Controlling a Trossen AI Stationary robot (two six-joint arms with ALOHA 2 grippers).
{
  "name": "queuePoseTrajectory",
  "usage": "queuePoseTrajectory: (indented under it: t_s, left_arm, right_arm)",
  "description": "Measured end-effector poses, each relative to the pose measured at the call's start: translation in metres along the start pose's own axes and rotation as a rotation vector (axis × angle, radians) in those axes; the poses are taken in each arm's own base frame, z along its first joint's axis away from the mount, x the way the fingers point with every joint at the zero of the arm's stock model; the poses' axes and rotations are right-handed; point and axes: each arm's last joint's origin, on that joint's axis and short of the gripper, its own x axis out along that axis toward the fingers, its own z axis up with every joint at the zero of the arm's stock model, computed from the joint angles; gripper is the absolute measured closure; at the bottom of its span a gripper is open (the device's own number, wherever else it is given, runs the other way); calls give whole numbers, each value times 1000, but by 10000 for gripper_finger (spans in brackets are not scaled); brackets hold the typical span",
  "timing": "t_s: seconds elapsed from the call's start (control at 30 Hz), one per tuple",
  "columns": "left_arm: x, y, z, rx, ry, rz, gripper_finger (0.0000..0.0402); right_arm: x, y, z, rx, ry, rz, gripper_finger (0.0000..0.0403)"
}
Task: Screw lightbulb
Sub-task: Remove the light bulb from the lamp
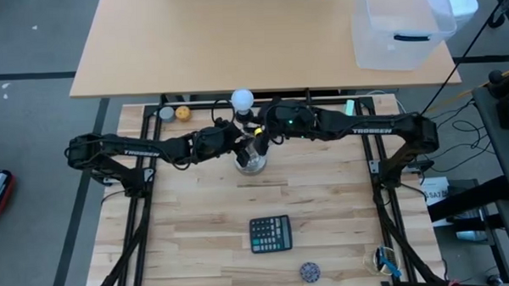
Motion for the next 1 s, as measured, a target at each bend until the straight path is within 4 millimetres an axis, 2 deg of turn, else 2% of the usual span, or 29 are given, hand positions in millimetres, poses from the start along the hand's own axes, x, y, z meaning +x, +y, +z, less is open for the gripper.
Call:
queuePoseTrajectory:
  t_s: [0.13,0.3,0.47,0.83,1.0]
  left_arm:
    - [0,0,0,-1,0,4,265]
    - [0,1,0,-9,-1,14,265]
    - [0,1,-1,-10,2,16,265]
    - [0,1,-1,-14,2,20,265]
    - [0,1,-1,-13,3,18,265]
  right_arm:
    - [-12,-1,6,7,-7,-18,226]
    - [-31,-1,22,61,-100,-8,185]
    - [-52,-2,46,76,-276,-19,162]
    - [-49,0,50,81,-301,52,119]
    - [-57,2,62,79,-338,67,90]
